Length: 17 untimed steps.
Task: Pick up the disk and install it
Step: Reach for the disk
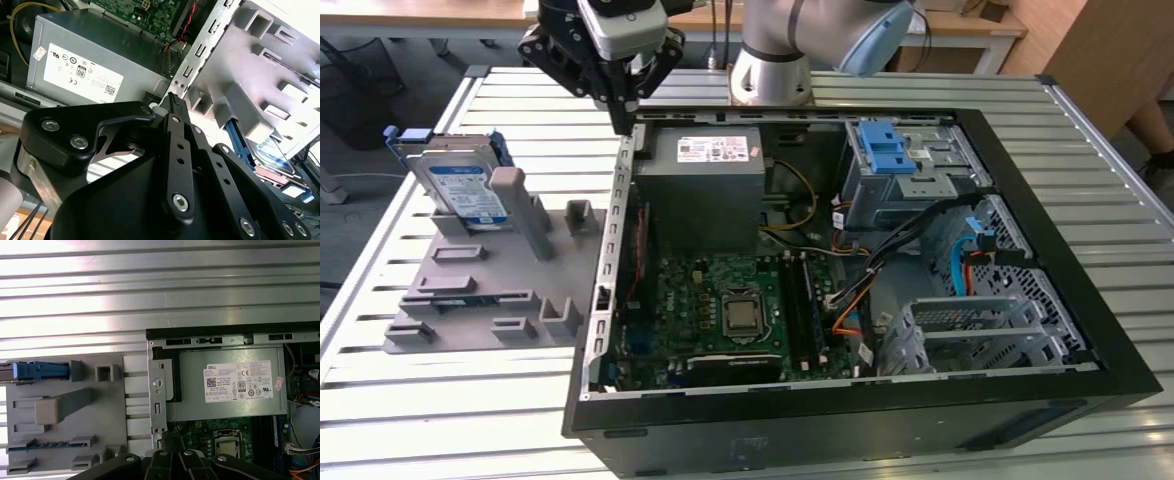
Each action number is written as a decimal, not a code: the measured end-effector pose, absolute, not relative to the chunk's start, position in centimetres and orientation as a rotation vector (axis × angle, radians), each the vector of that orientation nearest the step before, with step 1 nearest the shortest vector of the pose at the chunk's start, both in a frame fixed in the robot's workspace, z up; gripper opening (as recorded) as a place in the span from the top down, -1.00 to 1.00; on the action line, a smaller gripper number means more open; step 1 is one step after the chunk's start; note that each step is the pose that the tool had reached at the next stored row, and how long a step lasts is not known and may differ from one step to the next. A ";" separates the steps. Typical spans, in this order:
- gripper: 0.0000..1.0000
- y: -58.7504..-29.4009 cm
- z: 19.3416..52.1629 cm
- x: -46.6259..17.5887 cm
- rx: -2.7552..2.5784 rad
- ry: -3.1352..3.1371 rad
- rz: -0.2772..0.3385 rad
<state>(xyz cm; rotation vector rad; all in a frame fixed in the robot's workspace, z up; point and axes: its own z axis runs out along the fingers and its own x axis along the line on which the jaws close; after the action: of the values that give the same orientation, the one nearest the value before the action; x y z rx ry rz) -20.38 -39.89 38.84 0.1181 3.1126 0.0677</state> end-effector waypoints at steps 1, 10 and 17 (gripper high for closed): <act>0.79 -39.9 38.8 -20.4 0.118 3.113 0.068; 0.79 -39.9 38.8 -20.9 0.118 3.113 0.068; 0.79 -39.9 38.8 -21.2 0.118 3.113 0.068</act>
<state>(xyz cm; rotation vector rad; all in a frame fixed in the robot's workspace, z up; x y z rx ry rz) -21.19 -39.89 38.80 0.1180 3.1126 0.0676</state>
